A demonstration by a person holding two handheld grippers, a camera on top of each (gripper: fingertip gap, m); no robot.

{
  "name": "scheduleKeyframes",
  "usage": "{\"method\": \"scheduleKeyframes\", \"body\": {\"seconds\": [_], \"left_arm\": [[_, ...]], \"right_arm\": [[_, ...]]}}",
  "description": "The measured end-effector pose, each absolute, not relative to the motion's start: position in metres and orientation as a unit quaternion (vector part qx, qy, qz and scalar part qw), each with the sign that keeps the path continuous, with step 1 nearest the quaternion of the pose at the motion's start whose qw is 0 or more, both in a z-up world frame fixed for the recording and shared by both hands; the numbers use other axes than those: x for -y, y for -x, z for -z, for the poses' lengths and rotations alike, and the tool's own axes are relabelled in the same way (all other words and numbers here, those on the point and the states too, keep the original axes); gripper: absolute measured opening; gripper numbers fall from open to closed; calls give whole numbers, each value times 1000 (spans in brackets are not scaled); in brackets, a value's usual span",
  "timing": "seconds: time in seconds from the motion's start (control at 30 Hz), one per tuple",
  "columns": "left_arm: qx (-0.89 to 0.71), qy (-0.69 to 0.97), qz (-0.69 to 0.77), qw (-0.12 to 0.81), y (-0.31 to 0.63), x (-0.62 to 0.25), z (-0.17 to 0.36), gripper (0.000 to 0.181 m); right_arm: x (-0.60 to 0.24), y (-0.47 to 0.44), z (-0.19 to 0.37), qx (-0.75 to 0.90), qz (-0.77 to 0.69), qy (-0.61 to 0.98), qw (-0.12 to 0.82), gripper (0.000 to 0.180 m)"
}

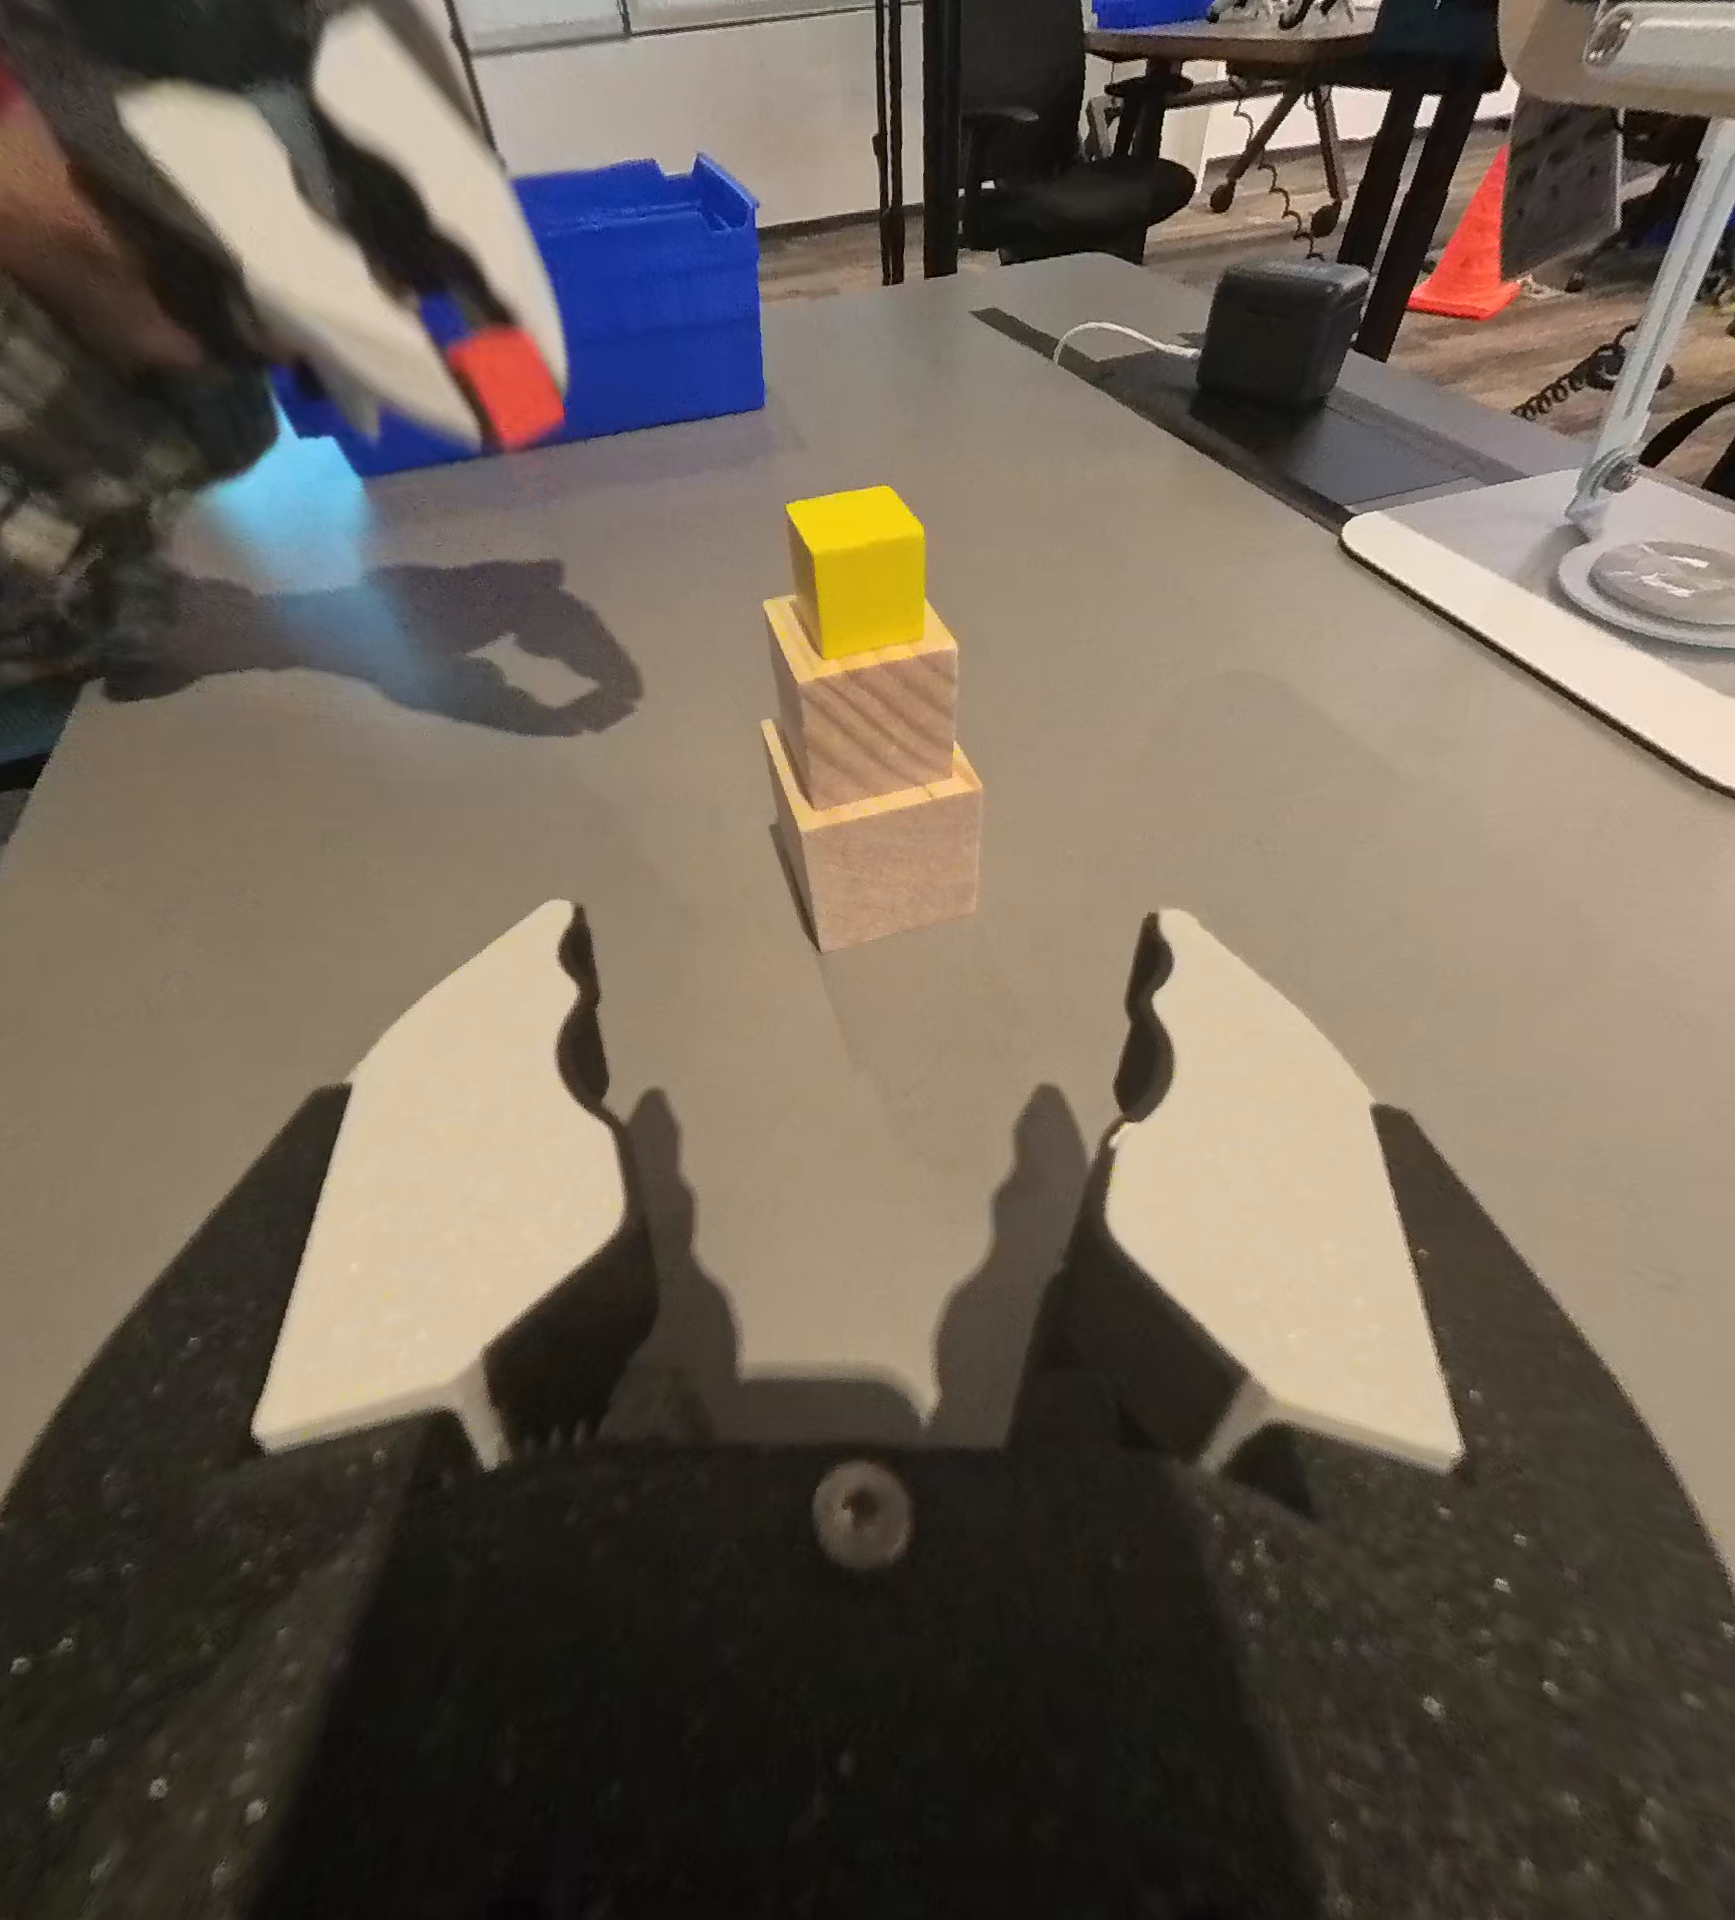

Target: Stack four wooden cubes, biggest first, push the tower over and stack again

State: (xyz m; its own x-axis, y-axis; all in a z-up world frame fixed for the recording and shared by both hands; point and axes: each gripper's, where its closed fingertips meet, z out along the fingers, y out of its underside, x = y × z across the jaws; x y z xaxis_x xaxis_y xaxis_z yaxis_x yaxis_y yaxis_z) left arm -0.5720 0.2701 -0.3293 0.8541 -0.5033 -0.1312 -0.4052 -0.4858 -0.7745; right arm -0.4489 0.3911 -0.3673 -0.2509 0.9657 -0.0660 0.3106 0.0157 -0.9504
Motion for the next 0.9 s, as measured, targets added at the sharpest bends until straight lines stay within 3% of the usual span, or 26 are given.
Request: {"method": "scheduleKeyframes", "body": {"seconds": [0.2, 0.4, 0.9], "left_arm": [[-367, 812, 86, 445, 552, -336, 271, 22], [-413, 799, 169, 403, 526, -367, 291, 23], [-443, 798, 173, 371, 527, -374, 317, 22]], "right_arm": [[-392, 448, 372, 626, -487, 512, 330, 93], [-395, 447, 373, 625, -485, 515, 329, 93], [-388, 449, 373, 638, -478, 508, 328, 95]]}}
